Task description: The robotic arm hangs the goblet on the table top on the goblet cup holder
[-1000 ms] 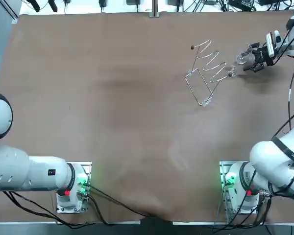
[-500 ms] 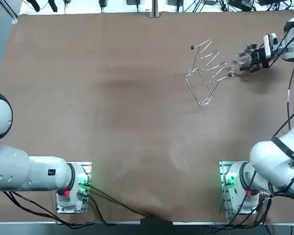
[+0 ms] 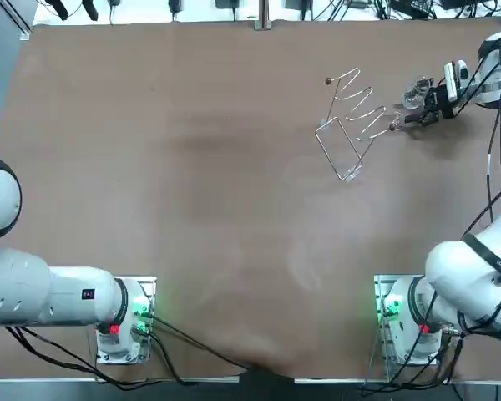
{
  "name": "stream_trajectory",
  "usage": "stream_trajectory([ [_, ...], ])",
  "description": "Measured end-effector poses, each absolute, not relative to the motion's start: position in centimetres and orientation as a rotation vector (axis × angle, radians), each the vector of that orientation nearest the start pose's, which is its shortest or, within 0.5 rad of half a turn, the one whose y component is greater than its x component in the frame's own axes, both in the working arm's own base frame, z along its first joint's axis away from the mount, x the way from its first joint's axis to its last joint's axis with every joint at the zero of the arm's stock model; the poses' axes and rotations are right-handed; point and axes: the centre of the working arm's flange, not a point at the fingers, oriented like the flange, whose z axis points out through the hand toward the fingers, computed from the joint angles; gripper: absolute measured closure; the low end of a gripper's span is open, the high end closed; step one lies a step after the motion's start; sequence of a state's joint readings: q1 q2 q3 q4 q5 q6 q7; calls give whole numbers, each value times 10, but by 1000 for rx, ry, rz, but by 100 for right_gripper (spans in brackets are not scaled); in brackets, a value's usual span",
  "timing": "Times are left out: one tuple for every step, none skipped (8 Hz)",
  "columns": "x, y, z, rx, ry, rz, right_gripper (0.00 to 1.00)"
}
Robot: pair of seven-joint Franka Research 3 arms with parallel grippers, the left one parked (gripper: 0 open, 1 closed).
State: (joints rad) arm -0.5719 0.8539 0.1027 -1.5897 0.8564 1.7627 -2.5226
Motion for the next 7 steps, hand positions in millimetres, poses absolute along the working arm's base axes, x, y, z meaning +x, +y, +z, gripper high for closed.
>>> stream_trajectory([
  [591,-225,124,-1606,-1588,-971,0],
  [592,-221,123,-1600,-1591,-967,0],
  [592,-219,122,-1597,-1592,-965,0],
  [593,-217,122,-1596,-1591,-966,0],
  [594,-215,122,-1595,-1588,-970,0],
  [595,-214,122,-1596,-1588,-972,0],
  [595,-212,122,-1596,-1589,-971,0],
])
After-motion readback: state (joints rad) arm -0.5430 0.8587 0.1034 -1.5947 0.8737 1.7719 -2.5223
